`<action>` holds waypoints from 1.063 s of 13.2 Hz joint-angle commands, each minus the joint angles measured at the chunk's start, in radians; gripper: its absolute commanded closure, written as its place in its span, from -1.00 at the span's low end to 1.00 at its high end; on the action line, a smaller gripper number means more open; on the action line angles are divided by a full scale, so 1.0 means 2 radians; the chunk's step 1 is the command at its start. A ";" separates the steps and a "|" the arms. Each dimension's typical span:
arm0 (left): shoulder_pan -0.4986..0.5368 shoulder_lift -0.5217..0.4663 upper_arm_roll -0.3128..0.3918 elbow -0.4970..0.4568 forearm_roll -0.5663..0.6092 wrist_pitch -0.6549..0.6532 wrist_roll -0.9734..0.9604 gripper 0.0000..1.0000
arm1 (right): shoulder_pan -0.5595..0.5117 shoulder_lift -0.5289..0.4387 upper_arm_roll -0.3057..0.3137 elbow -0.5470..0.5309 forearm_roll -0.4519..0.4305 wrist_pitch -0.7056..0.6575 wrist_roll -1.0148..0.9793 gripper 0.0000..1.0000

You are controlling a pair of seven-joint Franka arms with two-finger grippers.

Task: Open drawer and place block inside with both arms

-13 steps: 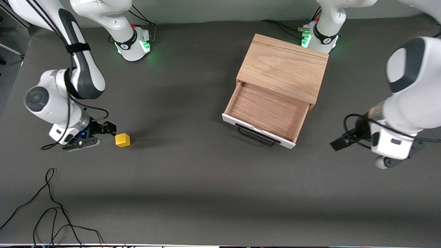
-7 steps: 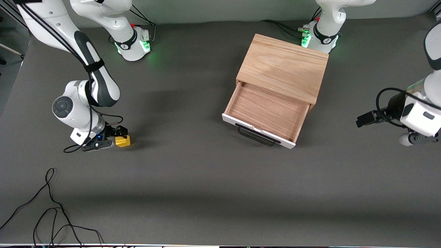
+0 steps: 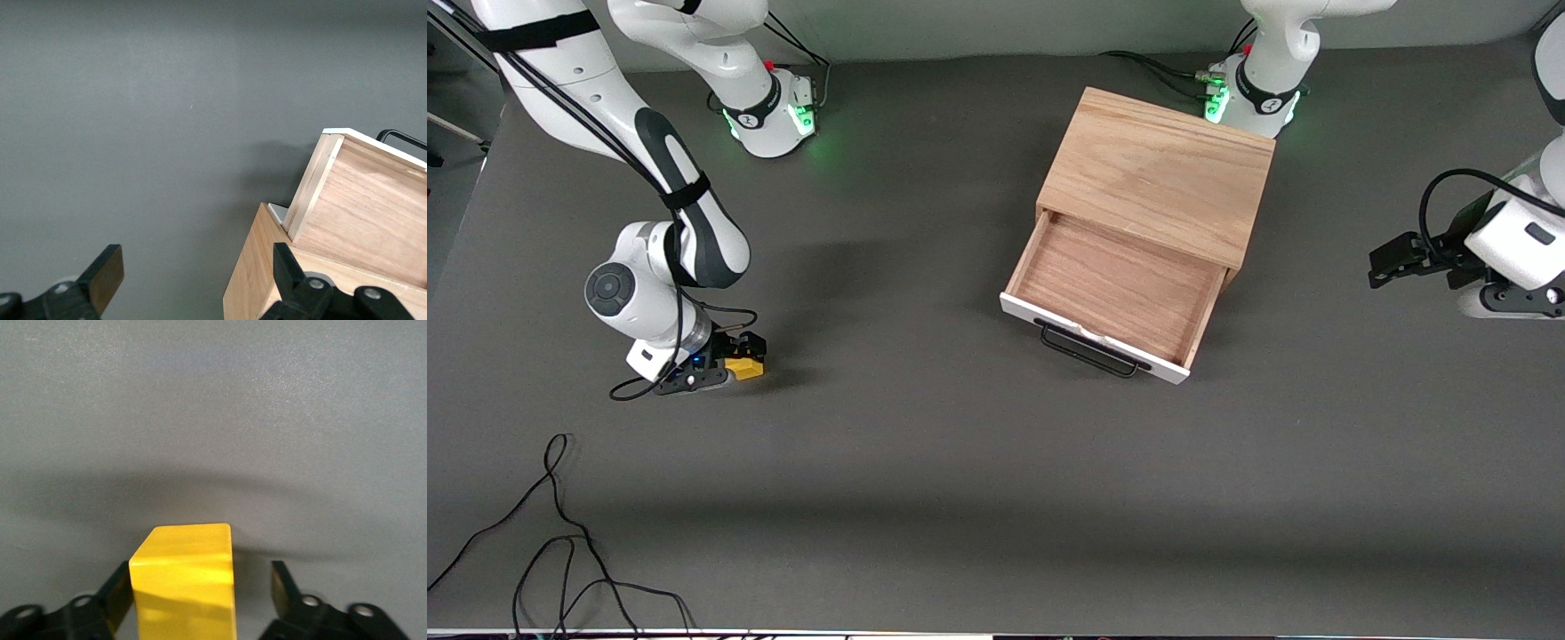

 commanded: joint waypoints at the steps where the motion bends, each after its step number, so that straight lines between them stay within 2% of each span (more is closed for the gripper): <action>1: -0.004 -0.012 -0.002 -0.008 0.003 0.012 0.005 -1.00 | 0.002 0.000 0.000 0.004 0.011 0.004 -0.018 -0.19; 3: -0.004 -0.011 -0.004 -0.007 0.002 0.010 0.006 -1.00 | 0.002 0.000 0.002 0.005 0.011 0.004 -0.018 0.15; 4: -0.004 -0.011 -0.004 -0.005 0.002 0.004 0.012 -1.00 | 0.002 0.000 0.003 0.007 0.011 0.001 -0.017 0.24; 6: -0.003 -0.008 -0.004 0.001 0.002 0.004 0.013 -1.00 | 0.003 -0.007 0.003 0.026 0.011 -0.021 -0.014 0.27; 8: -0.002 -0.008 -0.004 0.002 0.002 0.004 0.013 -1.00 | 0.004 -0.016 0.003 0.072 0.012 -0.092 -0.012 0.28; 14: -0.004 -0.006 -0.004 0.001 0.005 0.000 0.013 -1.00 | 0.034 -0.019 0.003 0.279 0.013 -0.346 0.034 0.28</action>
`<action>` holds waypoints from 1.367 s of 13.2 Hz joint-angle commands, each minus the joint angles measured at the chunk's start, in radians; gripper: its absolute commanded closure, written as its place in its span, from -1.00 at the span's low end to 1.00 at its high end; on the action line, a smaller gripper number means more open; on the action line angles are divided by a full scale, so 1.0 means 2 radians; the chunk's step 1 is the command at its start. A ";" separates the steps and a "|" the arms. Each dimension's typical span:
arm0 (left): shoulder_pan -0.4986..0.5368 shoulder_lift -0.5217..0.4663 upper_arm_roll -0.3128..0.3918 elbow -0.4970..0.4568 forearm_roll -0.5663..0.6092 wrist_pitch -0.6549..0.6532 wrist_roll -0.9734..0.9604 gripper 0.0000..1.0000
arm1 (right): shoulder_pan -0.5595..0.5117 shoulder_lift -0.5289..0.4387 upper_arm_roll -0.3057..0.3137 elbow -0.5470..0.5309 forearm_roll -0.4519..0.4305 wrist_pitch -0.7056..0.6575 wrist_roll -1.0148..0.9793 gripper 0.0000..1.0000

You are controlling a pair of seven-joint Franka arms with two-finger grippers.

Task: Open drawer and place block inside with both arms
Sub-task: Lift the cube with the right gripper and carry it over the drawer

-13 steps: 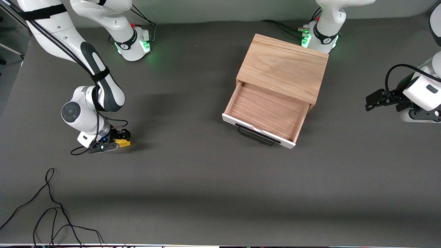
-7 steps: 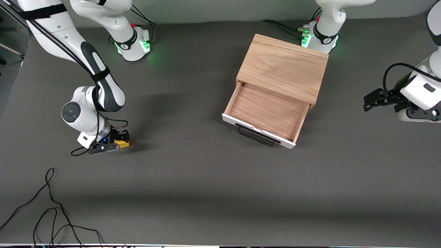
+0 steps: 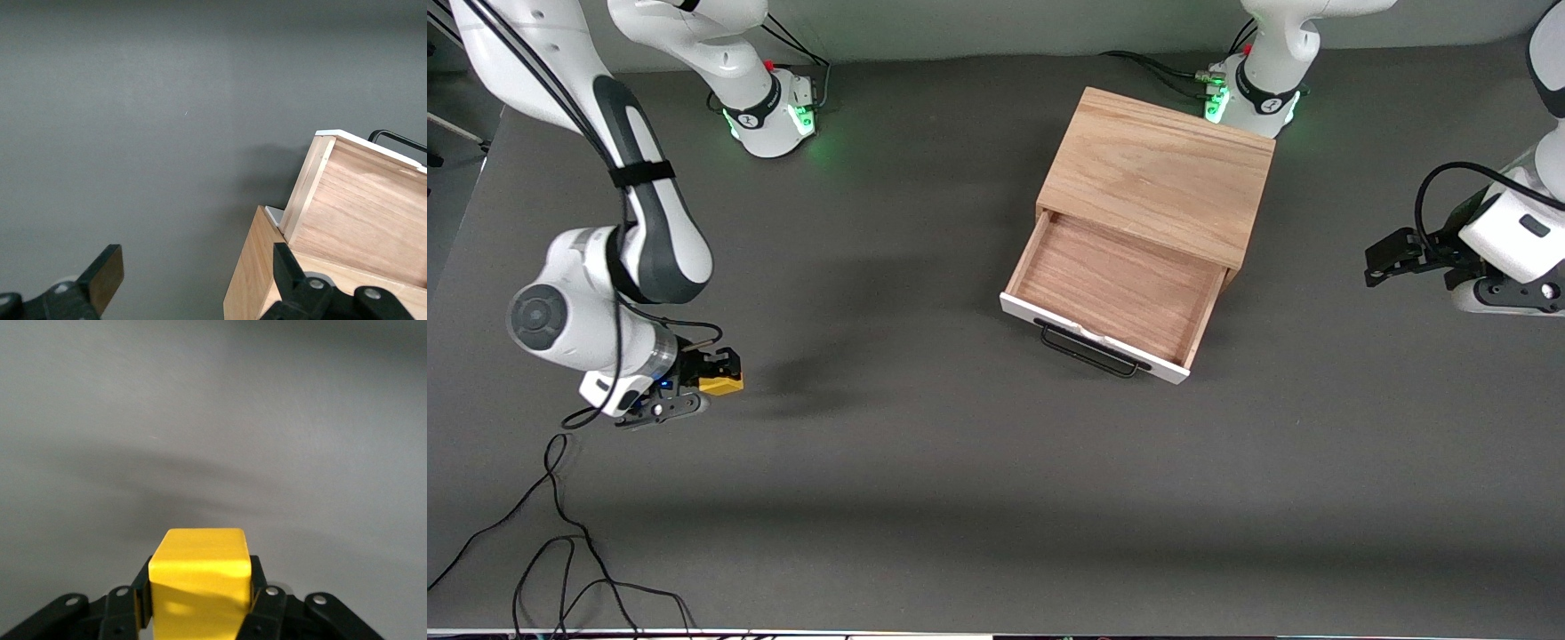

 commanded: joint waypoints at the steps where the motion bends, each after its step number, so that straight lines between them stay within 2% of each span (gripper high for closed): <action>1: -0.003 -0.005 0.002 -0.001 0.006 -0.006 0.009 -1.00 | 0.029 0.007 -0.003 0.105 0.008 -0.104 0.038 0.28; 3: -0.004 -0.005 0.002 -0.001 0.022 -0.009 0.018 -1.00 | 0.048 0.008 -0.003 0.163 0.014 -0.156 0.076 0.28; 5: -0.005 -0.005 0.001 -0.001 0.030 -0.018 0.023 -1.00 | 0.068 0.009 -0.003 0.217 0.051 -0.200 0.124 0.28; 7: -0.004 -0.005 0.001 -0.001 0.029 -0.019 0.024 -1.00 | 0.094 0.014 -0.002 0.258 0.059 -0.228 0.192 0.28; 13: -0.003 0.000 0.001 0.002 0.025 -0.019 0.017 -1.00 | 0.222 0.041 -0.002 0.343 0.057 -0.234 0.406 0.28; 16: -0.001 0.000 0.001 0.002 0.022 -0.019 0.020 -1.00 | 0.282 0.099 -0.001 0.415 0.057 -0.229 0.525 0.28; 18: -0.003 0.000 0.001 0.002 0.022 -0.019 0.020 -1.00 | 0.312 0.128 -0.001 0.432 0.056 -0.203 0.574 0.28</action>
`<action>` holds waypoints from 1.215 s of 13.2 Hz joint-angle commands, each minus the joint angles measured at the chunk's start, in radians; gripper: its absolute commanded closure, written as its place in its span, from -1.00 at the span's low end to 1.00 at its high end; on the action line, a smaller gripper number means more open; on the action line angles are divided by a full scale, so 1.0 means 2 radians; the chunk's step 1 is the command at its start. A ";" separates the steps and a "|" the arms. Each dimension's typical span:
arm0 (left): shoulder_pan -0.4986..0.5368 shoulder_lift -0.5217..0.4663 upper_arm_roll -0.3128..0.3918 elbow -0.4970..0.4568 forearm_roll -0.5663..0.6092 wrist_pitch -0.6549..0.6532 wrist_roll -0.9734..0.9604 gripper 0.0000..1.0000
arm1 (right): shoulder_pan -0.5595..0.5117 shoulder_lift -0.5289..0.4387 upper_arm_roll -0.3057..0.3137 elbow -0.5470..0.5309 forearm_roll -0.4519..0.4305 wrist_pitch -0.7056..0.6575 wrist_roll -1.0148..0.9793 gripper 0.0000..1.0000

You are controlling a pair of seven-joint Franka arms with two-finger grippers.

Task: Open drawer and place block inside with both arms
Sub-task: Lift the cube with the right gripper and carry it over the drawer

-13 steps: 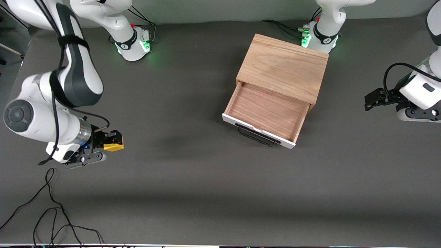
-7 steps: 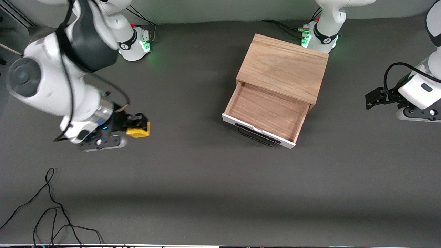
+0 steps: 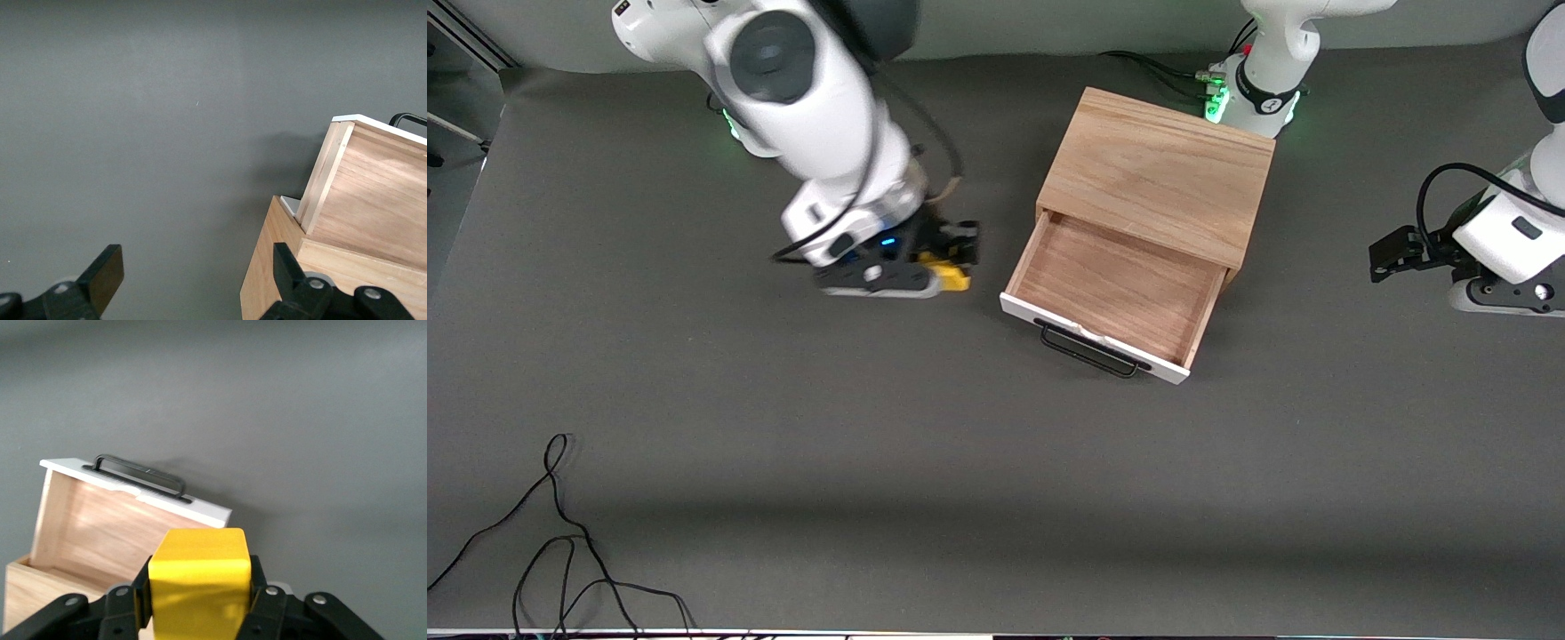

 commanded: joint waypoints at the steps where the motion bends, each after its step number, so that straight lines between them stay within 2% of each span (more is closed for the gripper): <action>1: -0.003 -0.001 0.001 0.002 0.001 -0.006 0.005 -1.00 | 0.032 0.064 -0.007 0.058 0.005 0.032 0.072 0.28; 9: -0.005 -0.001 0.001 0.001 -0.002 -0.012 0.002 -1.00 | 0.107 0.164 -0.009 0.058 -0.009 0.139 0.162 0.28; 16: -0.006 -0.001 0.001 0.001 -0.002 -0.011 0.002 -1.00 | 0.124 0.199 -0.008 0.053 -0.015 0.172 0.161 0.25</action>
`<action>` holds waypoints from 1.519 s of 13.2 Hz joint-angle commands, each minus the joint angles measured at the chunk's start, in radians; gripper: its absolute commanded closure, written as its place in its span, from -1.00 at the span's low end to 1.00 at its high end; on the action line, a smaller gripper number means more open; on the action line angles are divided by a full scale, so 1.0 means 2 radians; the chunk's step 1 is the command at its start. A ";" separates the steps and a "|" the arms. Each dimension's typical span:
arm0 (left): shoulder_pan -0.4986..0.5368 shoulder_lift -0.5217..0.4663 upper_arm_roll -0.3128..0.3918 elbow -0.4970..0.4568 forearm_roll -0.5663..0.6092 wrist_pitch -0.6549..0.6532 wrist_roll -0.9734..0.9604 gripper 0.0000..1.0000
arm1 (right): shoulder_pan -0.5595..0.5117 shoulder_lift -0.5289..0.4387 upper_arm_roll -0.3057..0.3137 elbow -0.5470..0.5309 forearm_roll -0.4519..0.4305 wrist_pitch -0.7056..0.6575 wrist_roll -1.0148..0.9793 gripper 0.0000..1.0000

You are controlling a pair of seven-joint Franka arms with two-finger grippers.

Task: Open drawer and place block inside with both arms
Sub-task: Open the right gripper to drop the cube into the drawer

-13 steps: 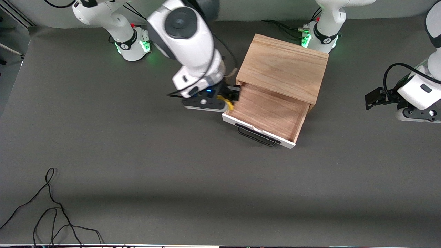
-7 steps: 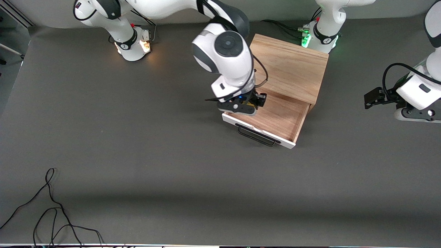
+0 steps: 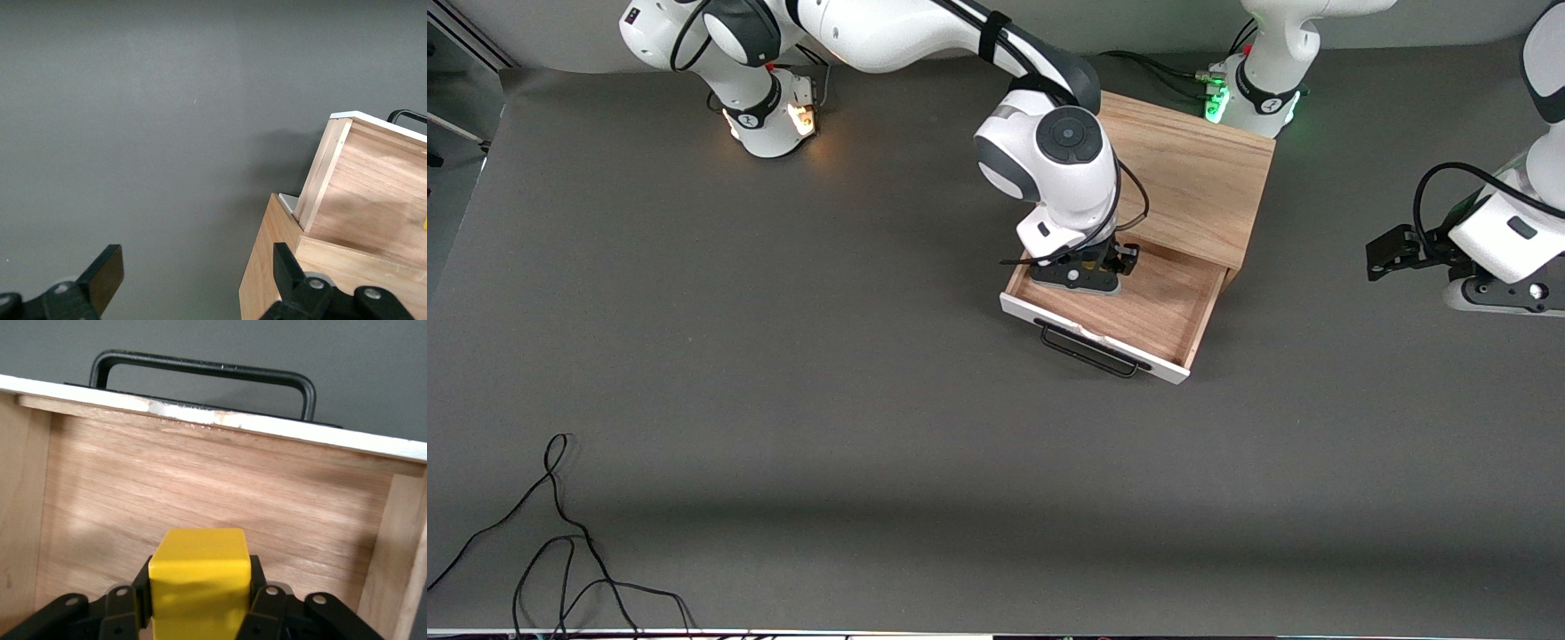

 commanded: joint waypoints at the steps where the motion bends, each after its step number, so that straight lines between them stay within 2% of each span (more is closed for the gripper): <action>1: -0.005 -0.001 0.002 0.002 -0.001 -0.007 0.002 -1.00 | 0.004 0.020 -0.006 0.020 -0.008 0.002 0.013 0.21; 4: -0.006 -0.001 0.002 0.002 -0.001 -0.007 0.002 -1.00 | 0.004 0.027 -0.006 0.017 -0.008 0.010 0.013 0.09; 5: -0.006 -0.001 0.002 0.001 -0.001 -0.007 0.002 -1.00 | 0.005 0.027 -0.005 0.017 -0.008 0.011 0.013 -0.06; 6: -0.006 0.000 0.002 0.002 -0.001 -0.007 0.002 -1.00 | 0.005 0.028 -0.005 0.017 -0.008 0.012 0.013 -0.29; 7: -0.006 0.000 0.002 0.001 -0.001 -0.007 0.002 -1.00 | 0.005 0.028 -0.006 0.017 -0.008 0.012 0.013 -0.99; 14: -0.006 0.000 0.002 0.001 -0.001 -0.007 0.002 -1.00 | 0.006 0.016 -0.010 0.020 -0.009 0.008 0.013 -1.00; 17: -0.007 0.000 0.002 0.001 -0.001 -0.007 0.002 -1.00 | -0.004 -0.020 -0.013 0.019 -0.010 -0.024 0.009 -1.00; 20: -0.007 0.000 0.002 0.001 -0.001 -0.007 0.002 -1.00 | -0.045 -0.071 -0.013 0.017 -0.008 -0.075 -0.033 -1.00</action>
